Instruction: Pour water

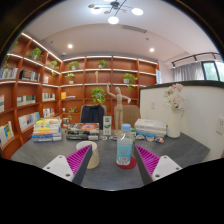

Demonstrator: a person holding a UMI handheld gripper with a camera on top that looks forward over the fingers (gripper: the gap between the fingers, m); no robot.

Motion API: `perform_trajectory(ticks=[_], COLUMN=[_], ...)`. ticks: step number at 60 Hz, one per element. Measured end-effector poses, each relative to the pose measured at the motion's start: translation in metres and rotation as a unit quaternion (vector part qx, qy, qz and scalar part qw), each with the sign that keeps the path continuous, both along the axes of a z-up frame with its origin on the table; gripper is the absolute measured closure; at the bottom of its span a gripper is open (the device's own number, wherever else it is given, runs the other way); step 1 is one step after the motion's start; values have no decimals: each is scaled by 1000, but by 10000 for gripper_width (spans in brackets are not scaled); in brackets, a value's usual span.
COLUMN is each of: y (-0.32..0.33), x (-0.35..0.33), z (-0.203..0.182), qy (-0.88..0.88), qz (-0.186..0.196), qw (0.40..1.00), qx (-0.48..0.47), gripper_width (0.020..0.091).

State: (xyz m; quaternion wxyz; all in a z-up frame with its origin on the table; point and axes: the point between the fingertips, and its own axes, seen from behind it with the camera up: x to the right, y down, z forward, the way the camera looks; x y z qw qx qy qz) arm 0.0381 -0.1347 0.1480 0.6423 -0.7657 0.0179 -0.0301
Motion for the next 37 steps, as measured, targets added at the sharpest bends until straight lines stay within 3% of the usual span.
perform_trajectory(ticks=[17, 37], y=[-39, -47], x=[-38, -45], z=[11, -1], qy=[-13, -17], qz=[28, 32], qw=[1000, 999], qx=[4, -13], gripper_width=[258, 263])
